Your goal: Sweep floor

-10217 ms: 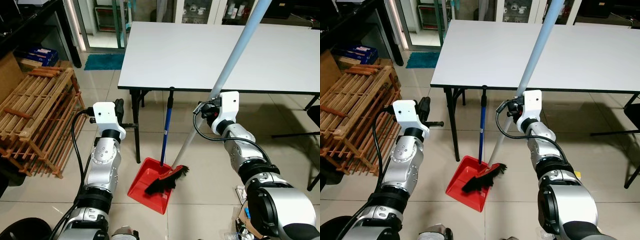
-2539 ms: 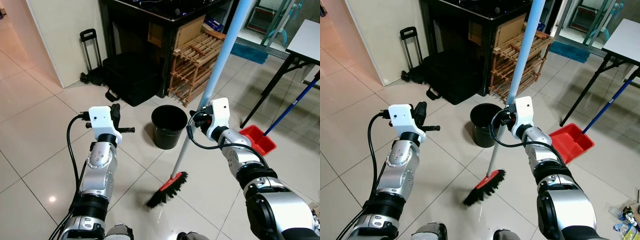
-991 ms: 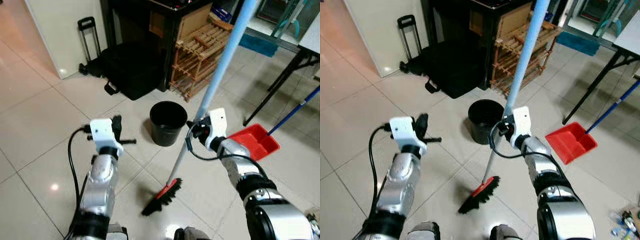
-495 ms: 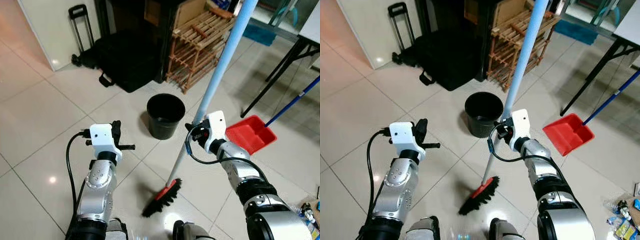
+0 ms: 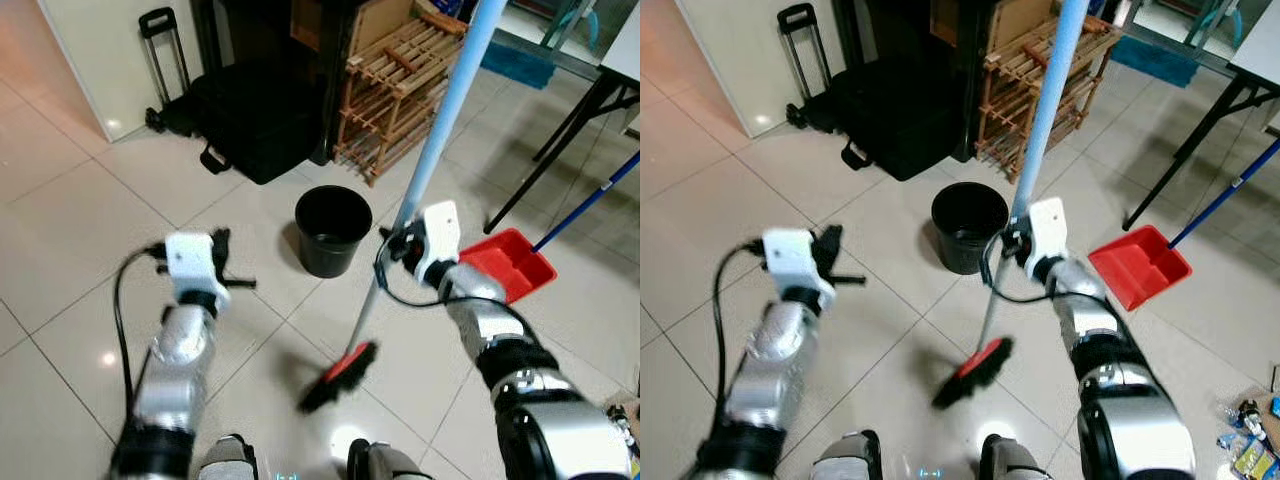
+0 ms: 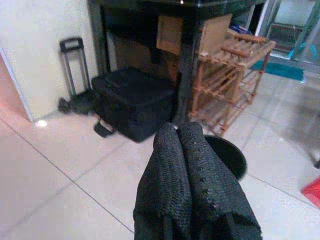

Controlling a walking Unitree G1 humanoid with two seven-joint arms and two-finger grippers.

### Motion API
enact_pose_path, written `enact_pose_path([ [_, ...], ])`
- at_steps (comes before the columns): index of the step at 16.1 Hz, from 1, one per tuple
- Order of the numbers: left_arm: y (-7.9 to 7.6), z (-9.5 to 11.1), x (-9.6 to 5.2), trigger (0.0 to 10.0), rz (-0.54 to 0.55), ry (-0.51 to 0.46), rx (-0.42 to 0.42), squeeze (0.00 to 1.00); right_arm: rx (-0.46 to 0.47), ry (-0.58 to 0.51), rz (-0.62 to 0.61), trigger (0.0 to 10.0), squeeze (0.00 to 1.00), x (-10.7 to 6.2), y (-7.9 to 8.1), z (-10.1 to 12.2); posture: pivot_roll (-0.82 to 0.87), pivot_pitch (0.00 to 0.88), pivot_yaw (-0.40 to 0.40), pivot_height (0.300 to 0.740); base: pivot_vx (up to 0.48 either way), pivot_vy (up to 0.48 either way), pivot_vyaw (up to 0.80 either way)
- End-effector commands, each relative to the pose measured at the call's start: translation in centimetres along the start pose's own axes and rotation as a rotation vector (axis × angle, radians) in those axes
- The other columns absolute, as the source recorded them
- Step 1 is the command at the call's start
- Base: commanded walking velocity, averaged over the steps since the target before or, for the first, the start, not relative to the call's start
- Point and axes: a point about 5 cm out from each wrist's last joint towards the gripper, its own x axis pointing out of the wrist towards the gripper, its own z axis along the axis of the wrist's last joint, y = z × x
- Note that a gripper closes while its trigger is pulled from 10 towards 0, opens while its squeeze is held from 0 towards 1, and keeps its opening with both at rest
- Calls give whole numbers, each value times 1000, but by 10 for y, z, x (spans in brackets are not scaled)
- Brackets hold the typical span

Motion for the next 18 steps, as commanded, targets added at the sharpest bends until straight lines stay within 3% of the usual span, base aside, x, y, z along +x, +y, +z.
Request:
enact_pose_path([
  [1, 5, 10, 11, 10000, 18, -32, 24, 0, -11, -82, -40, 10000, 0, 6, -7, 24, 51, 158, -54, 740, 0, 0, 0],
  [7, 10, 36, 31, 10000, -17, -104, 35, 0, -21, -113, 2, 10000, 0, 19, 8, 40, 54, 156, -48, 740, 0, 0, 0],
  [12, 5, 34, 25, 10000, -204, -74, 96, 0, -49, -95, 76, 10000, 0, 22, 18, 38, 58, 149, -44, 740, 0, 0, 0],
  [16, 12, 34, 15, 10000, -227, -61, 136, 0, -92, -67, 104, 10000, 0, 19, 8, 39, 72, 165, -55, 740, 0, 0, 0],
  [17, 13, 35, 12, 10000, -232, -59, 144, 467, -112, -57, 104, 10000, 0, 17, 2, 40, 72, 170, -56, 740, 0, 0, 0],
  [18, 14, 36, 12, 10000, -228, -61, 148, 1000, -118, -54, 106, 10000, 0, 17, 1, 40, 72, 170, -56, 740, 0, 0, 0],
])
